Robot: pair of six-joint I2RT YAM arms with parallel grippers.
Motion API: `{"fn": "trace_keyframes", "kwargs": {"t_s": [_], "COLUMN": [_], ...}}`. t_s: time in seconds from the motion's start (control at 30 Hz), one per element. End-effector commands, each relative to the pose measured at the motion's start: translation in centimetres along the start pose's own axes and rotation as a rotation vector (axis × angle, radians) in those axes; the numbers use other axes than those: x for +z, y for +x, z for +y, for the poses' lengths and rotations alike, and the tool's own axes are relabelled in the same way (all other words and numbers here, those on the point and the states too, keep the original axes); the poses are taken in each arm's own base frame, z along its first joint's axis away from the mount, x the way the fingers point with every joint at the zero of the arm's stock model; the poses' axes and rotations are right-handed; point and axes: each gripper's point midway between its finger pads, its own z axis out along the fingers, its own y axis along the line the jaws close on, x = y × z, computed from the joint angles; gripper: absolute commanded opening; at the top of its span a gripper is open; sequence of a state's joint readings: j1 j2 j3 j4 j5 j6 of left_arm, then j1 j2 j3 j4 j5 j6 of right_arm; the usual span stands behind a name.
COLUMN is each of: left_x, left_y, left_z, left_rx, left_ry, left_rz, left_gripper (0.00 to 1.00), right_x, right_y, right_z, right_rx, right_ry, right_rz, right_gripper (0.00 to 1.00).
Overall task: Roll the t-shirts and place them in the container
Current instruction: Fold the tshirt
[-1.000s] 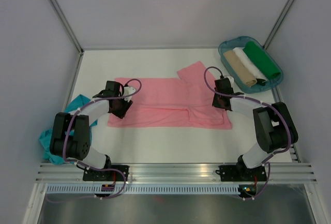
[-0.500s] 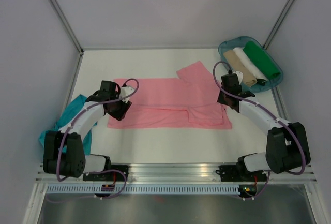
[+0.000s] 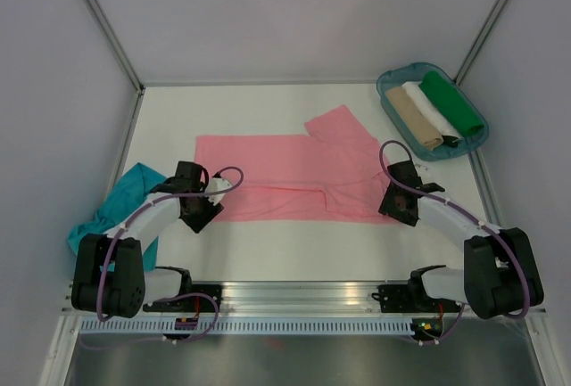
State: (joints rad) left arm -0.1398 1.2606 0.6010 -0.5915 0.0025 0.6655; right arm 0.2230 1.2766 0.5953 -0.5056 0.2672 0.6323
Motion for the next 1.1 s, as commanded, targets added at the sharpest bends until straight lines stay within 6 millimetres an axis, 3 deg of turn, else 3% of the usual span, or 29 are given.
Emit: {"fn": "trace_keyframes", "kwargs": {"t_s": [0.0,0.1,0.17,0.27,0.3,0.33,0.4,0.53,0.77,0.87,0.9,0.93,0.97,1.0,1.03,1.07], "left_x": [1.4,2.1,2.1,1.6,1.4,1.1,0.2,-1.5,-4.1,-5.1,-5.2,-5.3,-5.3,-5.2,-5.1,-5.2], "left_y": [0.3,0.6,0.5,-0.7,-1.0,-1.3,-1.7,-1.4,0.2,1.3,1.7,2.1,2.5,2.8,3.2,3.2], "left_z": [1.4,0.9,0.5,0.1,0.0,-0.2,-0.7,-1.7,-4.3,-4.7,-4.8,-4.9,-5.1,-5.1,-4.9,-4.7], "left_rx": [0.073,0.075,0.066,0.043,0.038,0.035,0.034,0.041,0.044,0.071,0.087,0.092,0.096,0.103,0.105,0.103], "left_ry": [-0.062,-0.047,-0.035,-0.02,-0.015,-0.008,0.009,0.05,0.15,0.154,0.155,0.161,0.169,0.17,0.163,0.158], "left_rz": [0.031,0.03,0.01,-0.058,-0.077,-0.094,-0.126,-0.133,-0.104,-0.073,-0.066,-0.049,-0.031,-0.016,0.01,0.018], "left_gripper": [0.64,0.6,0.49,0.23,0.07,0.03,0.02,0.02,0.02,0.02,0.02,0.05,0.15,0.31,0.53,0.58], "right_x": [0.8,1.0,0.8,-0.2,-0.5,-0.9,-1.7,-2.4,-4.6,-5.5,-5.9,-6.3,-6.6,-7.0,-7.6,-8.0], "right_y": [0.1,0.7,0.7,0.1,0.1,0.0,-0.3,-0.1,1.5,1.3,1.0,0.6,0.5,0.2,-0.6,-0.8], "right_z": [0.3,0.2,0.1,-0.3,-0.6,-0.6,-0.7,-1.2,-0.6,-1.2,-1.3,-1.4,-2.1,-2.3,-2.4,-3.0], "right_rx": [0.07,0.081,0.1,0.138,0.141,0.147,0.158,0.159,0.215,0.233,0.252,0.258,0.262,0.272,0.282,0.287], "right_ry": [-0.014,-0.024,-0.024,-0.02,-0.012,-0.015,-0.022,-0.011,-0.106,-0.096,-0.099,-0.099,-0.069,-0.064,-0.062,-0.038], "right_rz": [0.004,0.03,0.028,-0.012,-0.014,-0.018,-0.032,-0.031,0.011,-0.015,-0.032,-0.047,-0.058,-0.077,-0.102,-0.119], "right_gripper": [0.57,0.45,0.34,0.24,0.21,0.19,0.18,0.05,0.02,0.13,0.27,0.34,0.42,0.59,0.64,0.66]}}
